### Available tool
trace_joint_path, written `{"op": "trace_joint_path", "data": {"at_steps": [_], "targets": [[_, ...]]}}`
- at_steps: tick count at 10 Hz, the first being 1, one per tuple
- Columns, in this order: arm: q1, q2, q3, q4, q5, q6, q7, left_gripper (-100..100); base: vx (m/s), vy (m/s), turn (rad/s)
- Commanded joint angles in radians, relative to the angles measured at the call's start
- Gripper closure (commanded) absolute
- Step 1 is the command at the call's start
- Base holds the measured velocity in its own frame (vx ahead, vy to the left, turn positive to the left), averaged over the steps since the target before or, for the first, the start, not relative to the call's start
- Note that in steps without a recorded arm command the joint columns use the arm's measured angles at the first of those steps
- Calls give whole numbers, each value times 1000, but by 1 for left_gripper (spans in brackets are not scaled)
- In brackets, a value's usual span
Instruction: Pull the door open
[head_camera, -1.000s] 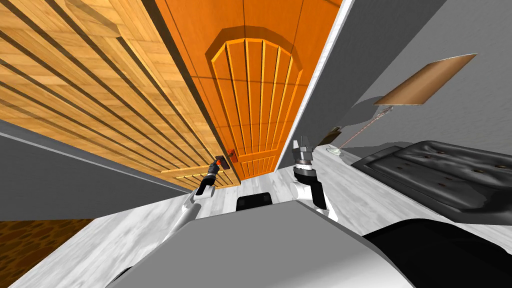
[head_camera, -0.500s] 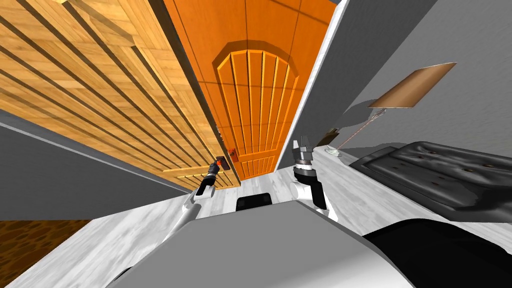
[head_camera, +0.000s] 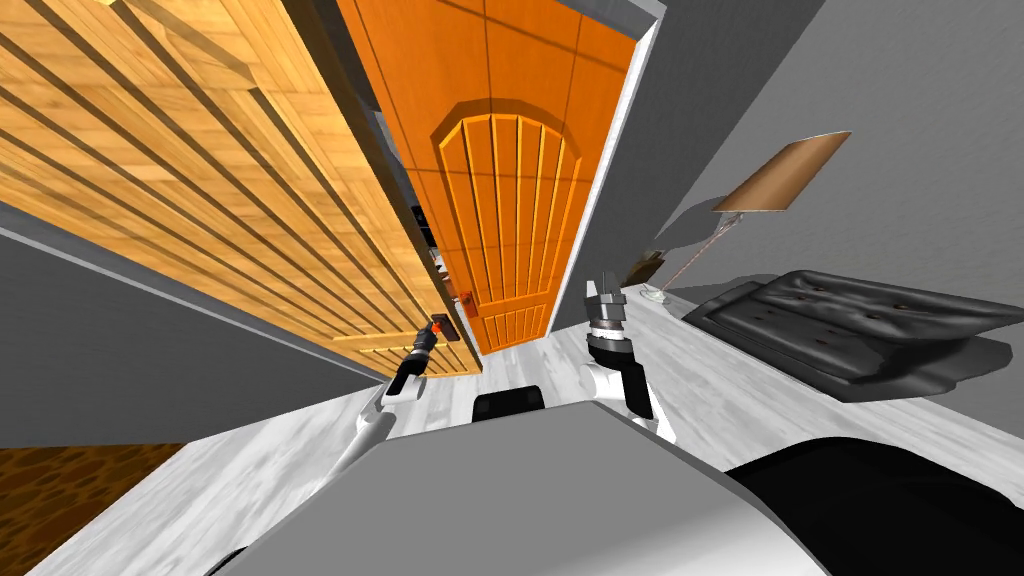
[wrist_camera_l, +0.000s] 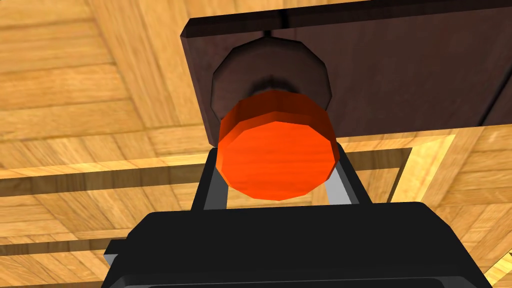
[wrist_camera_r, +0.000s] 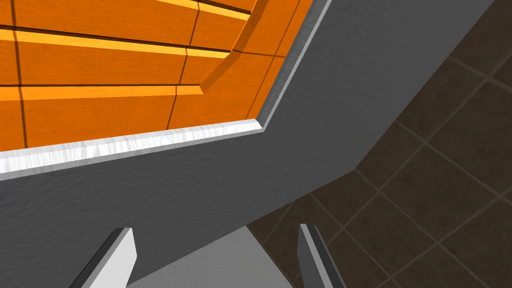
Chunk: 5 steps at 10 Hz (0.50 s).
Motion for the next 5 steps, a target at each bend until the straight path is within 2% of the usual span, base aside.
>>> {"op": "trace_joint_path", "data": {"at_steps": [1, 3, 5], "targets": [[11, 20, -16, -6, 1, -3, 19, 100, -239, 101, -163], [20, 47, -49, -20, 2, -18, 48, 100, -222, 113, -188], [27, 74, -85, -36, 2, -34, 78, 100, -237, 175, -252]]}}
